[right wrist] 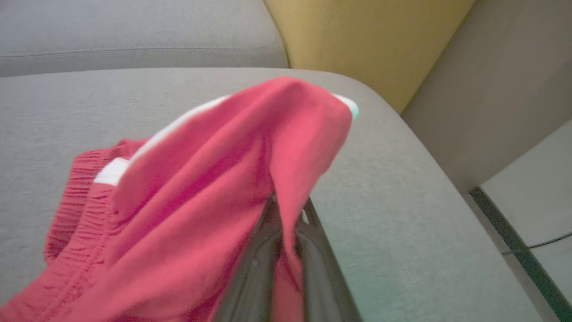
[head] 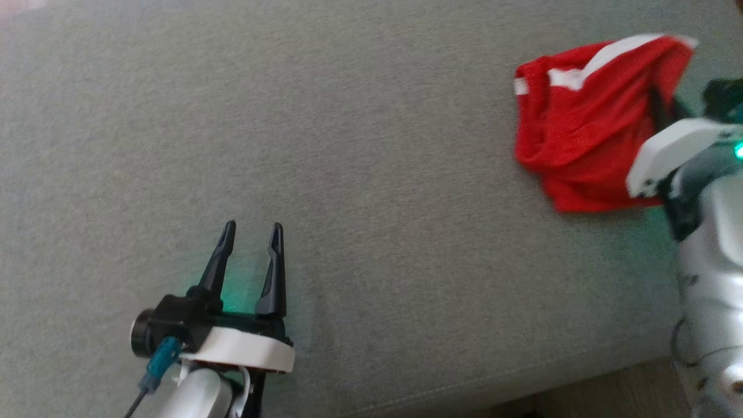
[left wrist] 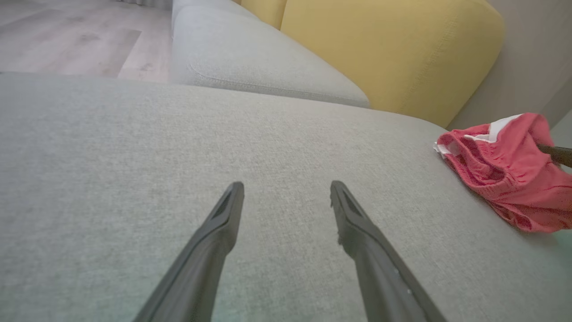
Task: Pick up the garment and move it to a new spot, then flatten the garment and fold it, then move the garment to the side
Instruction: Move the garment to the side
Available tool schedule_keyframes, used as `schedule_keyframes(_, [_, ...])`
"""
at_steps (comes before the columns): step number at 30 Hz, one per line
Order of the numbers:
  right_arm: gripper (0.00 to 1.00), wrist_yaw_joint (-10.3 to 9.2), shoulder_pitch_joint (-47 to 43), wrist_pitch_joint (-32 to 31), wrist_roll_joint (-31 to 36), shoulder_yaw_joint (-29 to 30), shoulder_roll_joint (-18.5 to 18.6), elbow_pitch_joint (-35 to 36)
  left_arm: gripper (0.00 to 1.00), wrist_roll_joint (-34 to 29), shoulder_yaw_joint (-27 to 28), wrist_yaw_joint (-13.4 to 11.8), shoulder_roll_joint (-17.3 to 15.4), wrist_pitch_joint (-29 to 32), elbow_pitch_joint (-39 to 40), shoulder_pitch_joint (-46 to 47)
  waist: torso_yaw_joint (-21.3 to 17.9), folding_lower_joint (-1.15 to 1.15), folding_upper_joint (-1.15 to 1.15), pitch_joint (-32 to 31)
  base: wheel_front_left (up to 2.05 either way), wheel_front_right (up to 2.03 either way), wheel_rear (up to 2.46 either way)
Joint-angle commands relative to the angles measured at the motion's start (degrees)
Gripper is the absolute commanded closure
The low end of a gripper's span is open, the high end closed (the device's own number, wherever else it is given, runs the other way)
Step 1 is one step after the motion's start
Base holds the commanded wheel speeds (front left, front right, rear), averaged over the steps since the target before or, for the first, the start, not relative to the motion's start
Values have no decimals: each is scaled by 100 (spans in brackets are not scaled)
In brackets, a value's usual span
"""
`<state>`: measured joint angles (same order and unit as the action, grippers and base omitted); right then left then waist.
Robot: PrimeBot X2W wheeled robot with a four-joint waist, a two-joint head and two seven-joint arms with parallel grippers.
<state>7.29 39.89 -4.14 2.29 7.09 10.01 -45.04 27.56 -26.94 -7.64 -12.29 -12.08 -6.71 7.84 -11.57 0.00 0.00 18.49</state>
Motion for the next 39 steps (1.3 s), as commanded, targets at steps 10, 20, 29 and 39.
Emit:
schedule_keyframes(10, [100, 20, 1088, -260, 433, 458, 1155, -312, 0, -122, 246, -223, -290, 125, 614, 156, 807, 0, 0, 549, 0, 0, 0])
schedule_keyframes(20, [0, 20, 1327, 74, 1338, 1151, 1353, -718, 0, -103, 192, -238, -248, 98, 606, 189, 961, 0, 0, 506, 0, 0, 0])
schedule_keyframes(29, [0, 20, 1294, 533, 1528, 960, 906, -863, 0, 30, 196, -201, -175, -3, 377, 93, 902, 0, 0, -144, 0, 0, 0])
schedule_keyframes(39, [0, 20, 762, 980, 1061, 306, 380, -923, 0, 290, 332, -206, -134, -98, -44, -245, 1026, 0, 0, -1336, 0, 0, 0])
